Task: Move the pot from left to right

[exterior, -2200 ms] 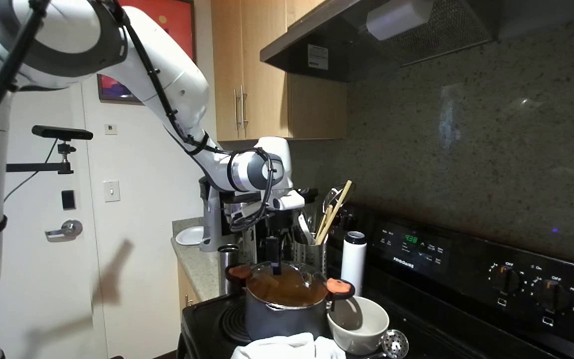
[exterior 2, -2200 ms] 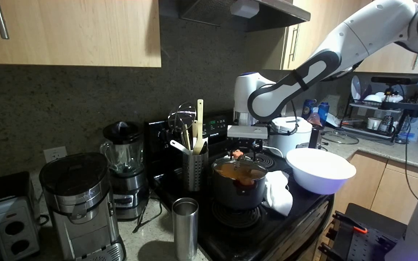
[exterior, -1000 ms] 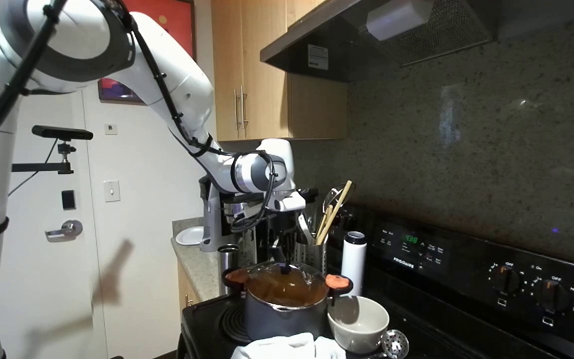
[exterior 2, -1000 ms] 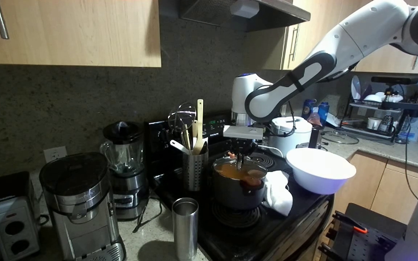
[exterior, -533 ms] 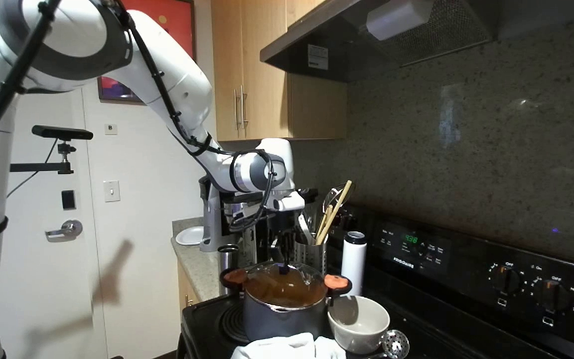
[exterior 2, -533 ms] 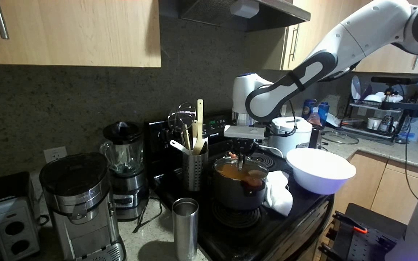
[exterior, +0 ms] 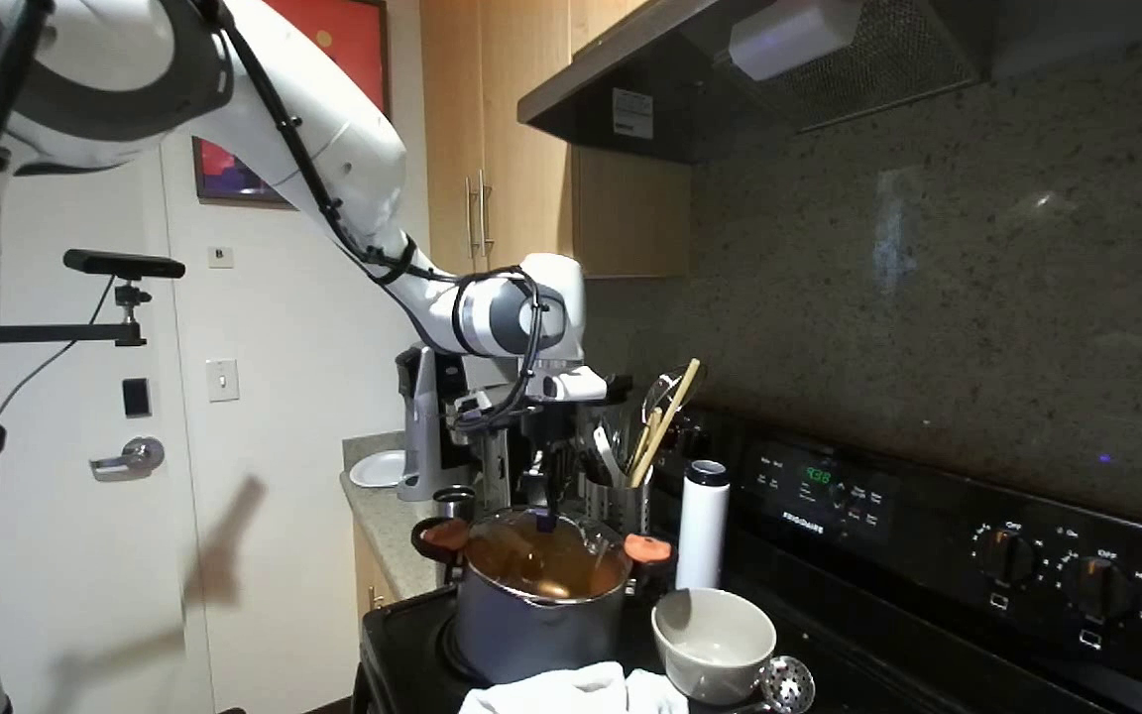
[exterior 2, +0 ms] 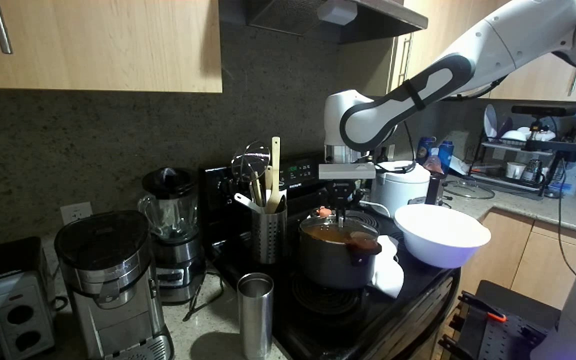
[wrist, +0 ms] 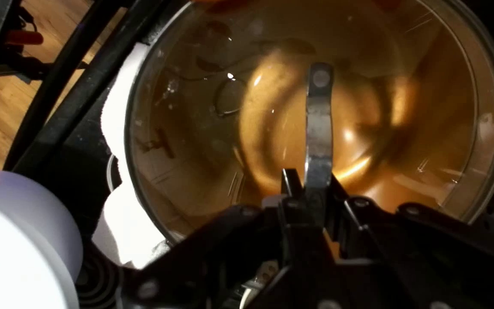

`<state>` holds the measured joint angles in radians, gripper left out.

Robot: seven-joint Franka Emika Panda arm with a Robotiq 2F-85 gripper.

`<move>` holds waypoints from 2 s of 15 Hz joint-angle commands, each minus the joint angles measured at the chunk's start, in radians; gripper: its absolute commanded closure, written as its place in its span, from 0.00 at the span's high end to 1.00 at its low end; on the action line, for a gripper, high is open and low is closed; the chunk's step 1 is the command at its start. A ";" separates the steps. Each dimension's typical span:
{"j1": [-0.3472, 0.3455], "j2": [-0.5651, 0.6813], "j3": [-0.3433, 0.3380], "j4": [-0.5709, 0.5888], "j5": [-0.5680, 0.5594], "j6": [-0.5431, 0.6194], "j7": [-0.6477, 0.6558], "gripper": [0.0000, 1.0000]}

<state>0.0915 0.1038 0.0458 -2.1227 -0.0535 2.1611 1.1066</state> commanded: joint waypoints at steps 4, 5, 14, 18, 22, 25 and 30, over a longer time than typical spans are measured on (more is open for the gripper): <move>-0.021 -0.116 -0.012 0.081 -0.025 -0.153 -0.047 0.08; -0.027 -0.119 -0.016 0.096 -0.031 -0.167 -0.048 0.08; -0.116 -0.048 -0.093 0.316 -0.053 -0.291 -0.100 0.08; -0.147 0.032 -0.132 0.428 -0.060 -0.302 -0.142 0.08; -0.179 0.143 -0.176 0.547 -0.059 -0.292 -0.215 0.08; -0.202 0.222 -0.202 0.636 -0.046 -0.296 -0.298 0.08; -0.229 0.328 -0.226 0.787 -0.037 -0.302 -0.405 0.08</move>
<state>-0.1304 0.3895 -0.1679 -1.4769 -0.1006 1.9130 0.7612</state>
